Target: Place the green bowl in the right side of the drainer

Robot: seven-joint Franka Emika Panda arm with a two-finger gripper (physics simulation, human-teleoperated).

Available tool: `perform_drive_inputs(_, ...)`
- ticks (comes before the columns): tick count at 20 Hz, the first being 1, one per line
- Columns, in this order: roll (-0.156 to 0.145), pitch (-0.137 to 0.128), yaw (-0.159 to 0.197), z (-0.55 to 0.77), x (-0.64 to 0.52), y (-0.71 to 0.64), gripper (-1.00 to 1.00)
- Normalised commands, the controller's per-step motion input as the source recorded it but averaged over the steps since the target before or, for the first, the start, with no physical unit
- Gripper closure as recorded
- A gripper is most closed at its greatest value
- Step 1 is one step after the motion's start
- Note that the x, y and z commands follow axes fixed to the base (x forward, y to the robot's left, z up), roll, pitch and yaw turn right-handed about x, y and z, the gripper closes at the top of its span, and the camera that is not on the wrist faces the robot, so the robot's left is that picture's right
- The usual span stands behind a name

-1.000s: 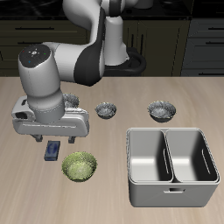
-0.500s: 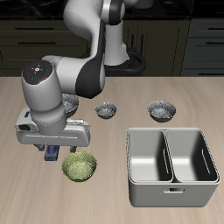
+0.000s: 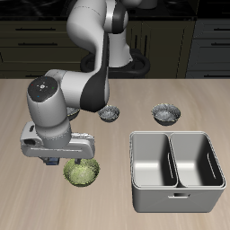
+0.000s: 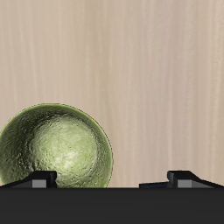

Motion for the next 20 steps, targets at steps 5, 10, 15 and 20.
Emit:
perform_drive_inputs(5, 0.007, 0.037, 0.031, -0.28, 0.01, 0.07, -1.00)
perform_drive_inputs(10, 0.021, 0.053, -0.010, -0.29, 0.03, 0.05, -1.00)
perform_drive_inputs(15, 0.031, -0.006, -0.003, -0.13, -0.02, -0.02, 1.00)
perform_drive_inputs(20, -0.012, 0.002, -0.010, 0.01, -0.01, -0.06, 1.00)
